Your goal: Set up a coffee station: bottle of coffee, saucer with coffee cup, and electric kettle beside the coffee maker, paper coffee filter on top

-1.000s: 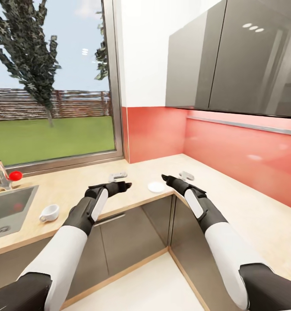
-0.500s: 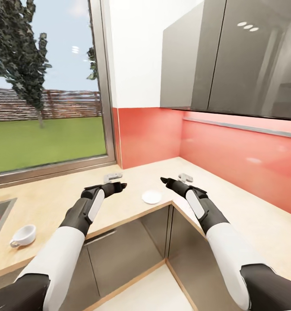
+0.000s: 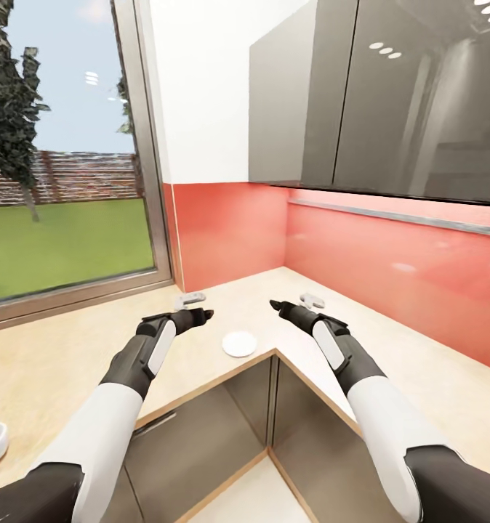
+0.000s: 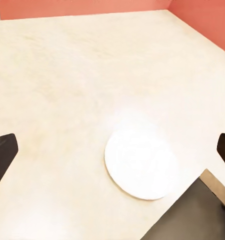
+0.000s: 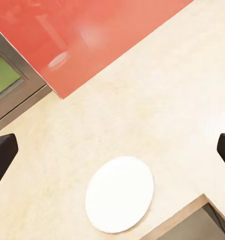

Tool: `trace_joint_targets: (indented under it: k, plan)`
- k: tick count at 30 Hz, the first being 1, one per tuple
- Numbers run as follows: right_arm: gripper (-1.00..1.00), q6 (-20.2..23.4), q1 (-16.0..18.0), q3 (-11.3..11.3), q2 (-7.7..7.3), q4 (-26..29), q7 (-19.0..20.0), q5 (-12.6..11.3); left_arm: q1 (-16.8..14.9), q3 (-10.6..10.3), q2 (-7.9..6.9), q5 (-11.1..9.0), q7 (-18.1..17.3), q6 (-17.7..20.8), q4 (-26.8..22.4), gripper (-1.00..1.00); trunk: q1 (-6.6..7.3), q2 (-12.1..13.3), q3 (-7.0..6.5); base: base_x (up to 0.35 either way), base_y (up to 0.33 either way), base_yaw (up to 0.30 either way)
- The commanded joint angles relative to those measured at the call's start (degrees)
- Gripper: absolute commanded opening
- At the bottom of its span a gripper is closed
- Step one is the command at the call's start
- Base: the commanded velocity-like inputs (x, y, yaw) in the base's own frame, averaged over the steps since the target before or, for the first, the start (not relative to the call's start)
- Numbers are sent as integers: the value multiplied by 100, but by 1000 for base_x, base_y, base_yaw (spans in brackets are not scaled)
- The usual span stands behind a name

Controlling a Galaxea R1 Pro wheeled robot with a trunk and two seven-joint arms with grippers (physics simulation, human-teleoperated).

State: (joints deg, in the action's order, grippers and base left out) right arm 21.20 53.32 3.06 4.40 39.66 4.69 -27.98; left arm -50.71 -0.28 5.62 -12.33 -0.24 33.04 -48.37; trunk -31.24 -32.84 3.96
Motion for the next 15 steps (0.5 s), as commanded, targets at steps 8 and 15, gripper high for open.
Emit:
trace_joint_targets:
  k: [8, 15]
  plan:
    - [100, 24, 3, 13, 11, -168, 4, -14, 0, 2, 0, -12, -2, 32, -6, 100, -3, -10, 11, 233, 1, -5]
    - [100, 21, 3, 19, 25, -344, 13, -20, 97, 2, 0, -17, -7, 36, -4, 100, -3, -10, 11, 62, 0, 0]
